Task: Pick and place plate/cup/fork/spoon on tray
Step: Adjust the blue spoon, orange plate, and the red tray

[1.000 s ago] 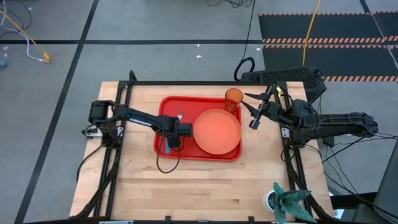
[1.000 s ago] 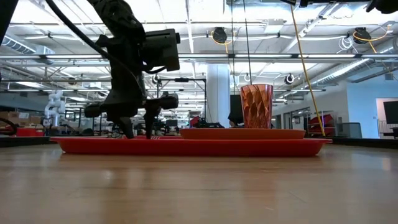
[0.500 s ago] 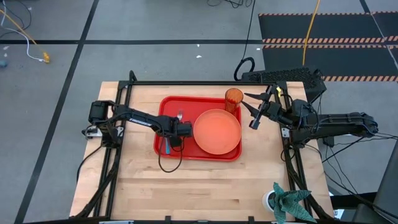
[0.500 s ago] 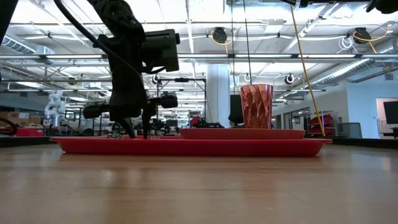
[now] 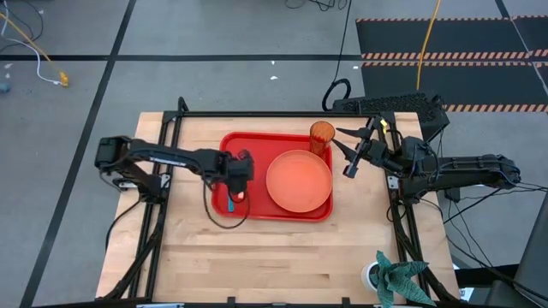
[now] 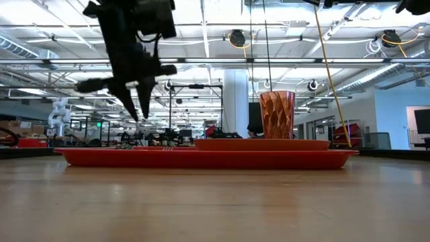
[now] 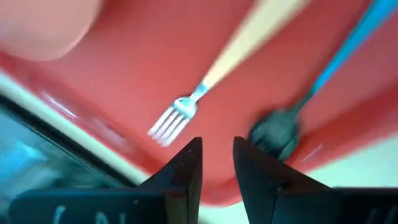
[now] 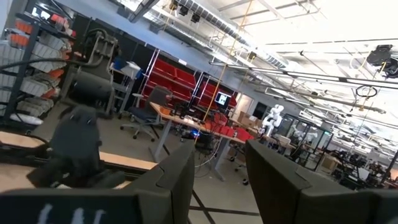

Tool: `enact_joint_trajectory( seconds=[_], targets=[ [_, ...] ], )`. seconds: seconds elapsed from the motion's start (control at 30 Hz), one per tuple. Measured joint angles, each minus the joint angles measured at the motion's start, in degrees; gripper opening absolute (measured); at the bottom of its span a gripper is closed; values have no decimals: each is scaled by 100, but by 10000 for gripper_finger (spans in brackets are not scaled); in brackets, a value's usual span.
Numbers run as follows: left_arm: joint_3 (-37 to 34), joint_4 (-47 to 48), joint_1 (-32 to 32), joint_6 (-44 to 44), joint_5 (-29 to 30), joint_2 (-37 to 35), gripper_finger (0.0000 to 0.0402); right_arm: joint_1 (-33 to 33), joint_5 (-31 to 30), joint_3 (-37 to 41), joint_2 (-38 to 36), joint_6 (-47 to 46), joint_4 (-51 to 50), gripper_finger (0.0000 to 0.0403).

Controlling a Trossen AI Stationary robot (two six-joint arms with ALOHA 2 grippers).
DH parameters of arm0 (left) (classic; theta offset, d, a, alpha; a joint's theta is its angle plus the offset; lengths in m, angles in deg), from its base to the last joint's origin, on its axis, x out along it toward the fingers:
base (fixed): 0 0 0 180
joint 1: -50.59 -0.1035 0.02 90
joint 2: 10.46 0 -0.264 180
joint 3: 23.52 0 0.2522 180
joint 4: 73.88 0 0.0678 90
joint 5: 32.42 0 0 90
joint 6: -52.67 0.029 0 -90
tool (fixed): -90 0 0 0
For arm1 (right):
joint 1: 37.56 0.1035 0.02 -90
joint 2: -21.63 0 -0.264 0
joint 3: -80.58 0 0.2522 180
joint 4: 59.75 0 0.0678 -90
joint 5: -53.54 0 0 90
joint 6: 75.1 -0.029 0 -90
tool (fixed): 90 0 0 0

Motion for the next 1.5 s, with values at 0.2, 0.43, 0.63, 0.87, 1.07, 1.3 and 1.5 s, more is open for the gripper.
enact_joint_trajectory(
  seconds=[0.2,0.43,0.63,0.87,1.07,1.3,1.5],
  targets=[
    [0,-44,-187,-4295,-315,-181,93,2,2,-2,0,-130,8,137],
    [-2,196,-278,-8666,-829,-161,93,2,2,0,-1,-134,50,137],
    [-2,920,-89,-5000,-1074,-161,93,2,4,0,0,-136,50,137],
    [-2,1108,167,-1083,-748,-159,93,2,2,0,-2,-134,50,137],
    [-4,831,114,152,-557,110,92,2,2,0,-2,-135,23,137],
    [-11,808,112,434,-604,674,92,2,0,0,0,-134,2,137],
    [-93,611,161,655,-607,776,92,2,0,0,-2,-123,2,137]
  ],
)
